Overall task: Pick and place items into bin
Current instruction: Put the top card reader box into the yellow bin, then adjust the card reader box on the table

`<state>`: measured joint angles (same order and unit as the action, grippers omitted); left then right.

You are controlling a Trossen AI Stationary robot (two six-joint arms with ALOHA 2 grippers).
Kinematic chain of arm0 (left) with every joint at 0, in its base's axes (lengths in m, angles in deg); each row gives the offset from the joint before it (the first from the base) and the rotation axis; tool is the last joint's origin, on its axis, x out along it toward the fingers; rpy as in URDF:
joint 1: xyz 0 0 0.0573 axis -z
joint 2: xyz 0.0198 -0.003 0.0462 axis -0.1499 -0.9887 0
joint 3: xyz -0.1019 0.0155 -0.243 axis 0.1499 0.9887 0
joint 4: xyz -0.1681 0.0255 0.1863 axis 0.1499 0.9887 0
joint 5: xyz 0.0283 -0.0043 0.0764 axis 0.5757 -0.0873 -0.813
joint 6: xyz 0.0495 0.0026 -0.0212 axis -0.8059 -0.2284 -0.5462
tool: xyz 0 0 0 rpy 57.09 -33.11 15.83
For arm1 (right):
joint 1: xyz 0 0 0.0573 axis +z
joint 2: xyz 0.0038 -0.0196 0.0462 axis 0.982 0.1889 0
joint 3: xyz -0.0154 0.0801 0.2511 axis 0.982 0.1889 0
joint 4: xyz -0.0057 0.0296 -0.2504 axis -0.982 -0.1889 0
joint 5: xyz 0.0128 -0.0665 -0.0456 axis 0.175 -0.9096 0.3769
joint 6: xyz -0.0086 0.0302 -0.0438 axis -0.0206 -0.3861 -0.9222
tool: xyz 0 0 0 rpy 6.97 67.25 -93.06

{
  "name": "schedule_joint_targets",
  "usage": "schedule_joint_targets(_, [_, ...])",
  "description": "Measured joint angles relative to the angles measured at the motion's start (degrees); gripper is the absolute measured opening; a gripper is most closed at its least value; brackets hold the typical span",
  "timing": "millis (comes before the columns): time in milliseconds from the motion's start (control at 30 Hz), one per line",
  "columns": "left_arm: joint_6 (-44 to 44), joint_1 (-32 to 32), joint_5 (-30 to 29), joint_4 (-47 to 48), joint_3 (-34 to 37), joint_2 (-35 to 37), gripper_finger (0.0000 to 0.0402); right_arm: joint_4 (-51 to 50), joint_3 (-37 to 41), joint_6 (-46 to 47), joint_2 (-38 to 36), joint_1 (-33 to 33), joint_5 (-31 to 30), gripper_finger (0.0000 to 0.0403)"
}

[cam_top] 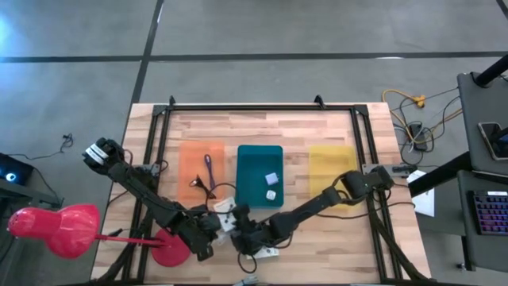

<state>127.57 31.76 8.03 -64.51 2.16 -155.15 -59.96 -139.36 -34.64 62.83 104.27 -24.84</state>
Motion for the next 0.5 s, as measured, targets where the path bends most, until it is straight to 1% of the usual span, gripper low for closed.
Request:
schedule_joint_targets(100, [0.00,0.00,0.00,-0.03,-0.54,0.06,0.0000,-1.72,0.01,0.21,-1.10,0.01,-0.84,0.0029])
schedule_joint_targets(133, [0.00,0.00,0.00,0.02,-0.67,0.06,0.0000,-2.50,0.01,0.17,-1.29,-0.01,-1.54,0.0020])
schedule_joint_targets(233, [0.08,0.00,-0.27,0.75,-1.00,0.09,0.0000,-4.45,0.03,1.78,-2.13,-0.07,-2.39,0.0012])
schedule_joint_targets(433, [1.56,-0.04,-3.30,10.27,-2.15,0.82,0.0000,-10.59,0.01,8.69,-7.49,-0.05,-3.26,0.0008])
schedule_joint_targets(467, [1.72,-0.08,-4.08,11.45,-2.29,1.23,0.0000,-11.48,0.01,9.76,-8.28,-0.05,-3.00,0.0008])
schedule_joint_targets(500, [2.05,-0.15,-5.19,12.14,-2.31,1.77,0.0000,-12.49,0.01,10.97,-9.08,-0.06,-1.40,0.0008])
